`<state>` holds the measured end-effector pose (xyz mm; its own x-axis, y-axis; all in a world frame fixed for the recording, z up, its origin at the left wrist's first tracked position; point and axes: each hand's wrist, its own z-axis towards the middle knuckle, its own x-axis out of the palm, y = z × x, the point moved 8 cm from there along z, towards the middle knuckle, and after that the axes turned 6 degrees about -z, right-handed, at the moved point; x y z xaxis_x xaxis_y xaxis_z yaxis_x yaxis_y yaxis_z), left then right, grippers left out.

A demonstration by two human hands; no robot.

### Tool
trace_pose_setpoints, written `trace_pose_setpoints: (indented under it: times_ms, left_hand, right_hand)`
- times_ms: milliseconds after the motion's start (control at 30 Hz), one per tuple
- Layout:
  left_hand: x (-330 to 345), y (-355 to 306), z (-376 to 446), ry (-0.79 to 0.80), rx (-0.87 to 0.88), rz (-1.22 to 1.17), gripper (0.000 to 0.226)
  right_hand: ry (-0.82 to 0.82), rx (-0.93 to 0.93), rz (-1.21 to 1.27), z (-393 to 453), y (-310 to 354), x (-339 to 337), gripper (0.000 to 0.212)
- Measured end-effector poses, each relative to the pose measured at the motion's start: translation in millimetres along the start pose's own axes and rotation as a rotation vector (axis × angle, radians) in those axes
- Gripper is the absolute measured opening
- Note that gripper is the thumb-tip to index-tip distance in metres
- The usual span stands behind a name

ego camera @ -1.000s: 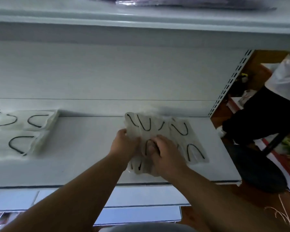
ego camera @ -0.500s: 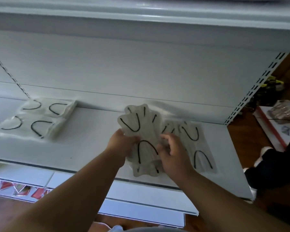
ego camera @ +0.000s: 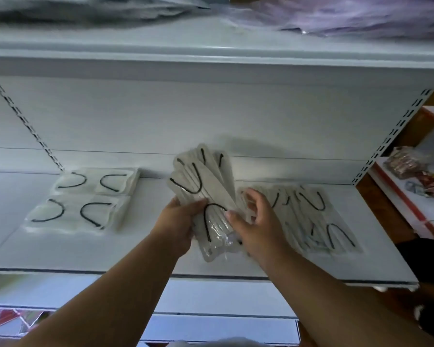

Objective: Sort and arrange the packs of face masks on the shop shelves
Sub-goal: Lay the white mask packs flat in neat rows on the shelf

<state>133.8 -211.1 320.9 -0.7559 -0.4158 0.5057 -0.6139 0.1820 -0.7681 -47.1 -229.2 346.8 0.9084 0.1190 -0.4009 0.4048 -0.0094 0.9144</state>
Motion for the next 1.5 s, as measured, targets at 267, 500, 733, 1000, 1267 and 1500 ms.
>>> trace_pose_setpoints:
  times_ms: [267, 500, 733, 1000, 1267, 1500]
  left_hand:
    - [-23.8, -19.4, -17.4, 0.162, -0.062, -0.211, 0.043]
    - [-88.6, -90.4, -17.9, 0.196, 0.150, -0.365, 0.040]
    - [-112.7, -83.0, -28.7, -0.002, 0.345, 0.440, 0.028]
    - [-131.1, -41.2, -30.4, -0.039, 0.175, 0.700, 0.065]
    - [-124.8, -58.3, -30.6, -0.071, 0.267, 0.687, 0.061]
    - [-127.3, -41.8, -42.5, -0.078, 0.235, 0.726, 0.046]
  right_hand:
    - [0.153, 0.212, 0.870, -20.7, 11.9, 80.9, 0.046]
    - [-0.006, 0.093, 0.336, 3.7, 17.7, 36.2, 0.047]
    - [0.016, -0.039, 0.067, 11.6, 24.0, 22.6, 0.045]
    - [0.057, 0.027, -0.107, -5.5, -23.7, 33.3, 0.059]
    - [0.016, 0.007, 0.161, 4.2, -5.6, 32.9, 0.048]
    - [0.003, 0.081, 0.107, -6.1, -23.5, 38.5, 0.039]
